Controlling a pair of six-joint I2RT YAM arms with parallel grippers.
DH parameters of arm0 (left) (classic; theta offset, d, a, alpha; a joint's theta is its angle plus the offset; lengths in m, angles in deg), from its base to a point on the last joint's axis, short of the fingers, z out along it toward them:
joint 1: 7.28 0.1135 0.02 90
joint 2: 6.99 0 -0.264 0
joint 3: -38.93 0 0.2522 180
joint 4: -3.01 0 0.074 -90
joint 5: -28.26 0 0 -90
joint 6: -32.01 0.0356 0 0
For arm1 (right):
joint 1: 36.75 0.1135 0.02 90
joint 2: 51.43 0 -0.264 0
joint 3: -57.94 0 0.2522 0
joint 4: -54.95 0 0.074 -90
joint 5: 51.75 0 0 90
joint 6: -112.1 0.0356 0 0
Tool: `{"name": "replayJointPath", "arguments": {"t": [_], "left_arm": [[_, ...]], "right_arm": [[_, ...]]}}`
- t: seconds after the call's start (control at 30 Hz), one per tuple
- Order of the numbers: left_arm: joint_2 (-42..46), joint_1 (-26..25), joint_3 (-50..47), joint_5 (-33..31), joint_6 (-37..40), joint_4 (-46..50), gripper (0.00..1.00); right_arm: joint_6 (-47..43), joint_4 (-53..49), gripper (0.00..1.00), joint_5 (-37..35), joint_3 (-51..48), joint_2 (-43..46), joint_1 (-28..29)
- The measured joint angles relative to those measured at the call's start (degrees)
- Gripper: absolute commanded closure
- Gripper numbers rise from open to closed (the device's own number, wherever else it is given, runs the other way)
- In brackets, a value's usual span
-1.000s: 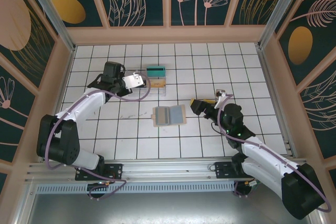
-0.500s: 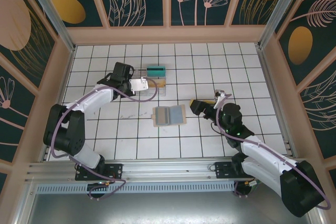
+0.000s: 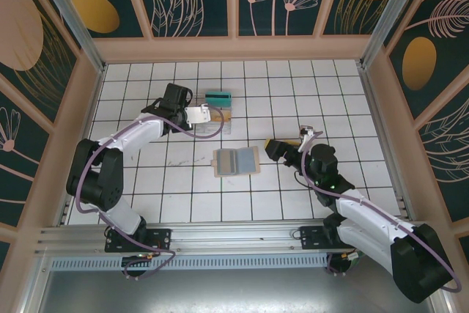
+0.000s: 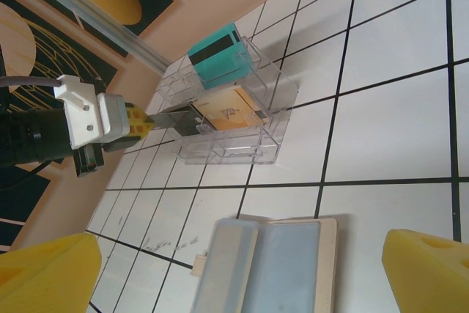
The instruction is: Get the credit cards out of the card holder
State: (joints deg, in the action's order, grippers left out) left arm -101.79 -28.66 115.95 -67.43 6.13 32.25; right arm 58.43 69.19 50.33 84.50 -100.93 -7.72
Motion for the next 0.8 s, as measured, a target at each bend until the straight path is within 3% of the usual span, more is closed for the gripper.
{"name": "replayJointPath", "arguments": {"t": [0.3, 0.4, 0.53, 0.73, 0.8], "left_arm": [[-2.62, -0.28, 1.2, -1.79, -0.02, 0.28, 1.0], [-2.82, -0.61, 1.33, -2.34, -0.02, 0.26, 0.95], [-4.13, -0.92, 1.86, -2.73, 0.04, 0.2, 0.76], [-6.27, -1.25, 2.38, -4.22, -0.55, 0.11, 0.72], [-6.91, -1.25, 2.8, -4.94, -0.92, -0.13, 0.65]], "right_arm": [[0.0, 0.0, 0.01, 0.0, 0.02, -0.2, 0.0], [0.0, 0.0, 0.01, 0.0, 0.02, -0.33, 0.0], [0.0, 0.0, 0.01, 0.02, 0.07, -0.83, 0.0], [0.0, 0.0, 0.01, 0.02, 0.11, -0.92, 0.0], [0.0, 0.0, 0.01, 0.02, 0.11, -0.92, 0.0]]}}
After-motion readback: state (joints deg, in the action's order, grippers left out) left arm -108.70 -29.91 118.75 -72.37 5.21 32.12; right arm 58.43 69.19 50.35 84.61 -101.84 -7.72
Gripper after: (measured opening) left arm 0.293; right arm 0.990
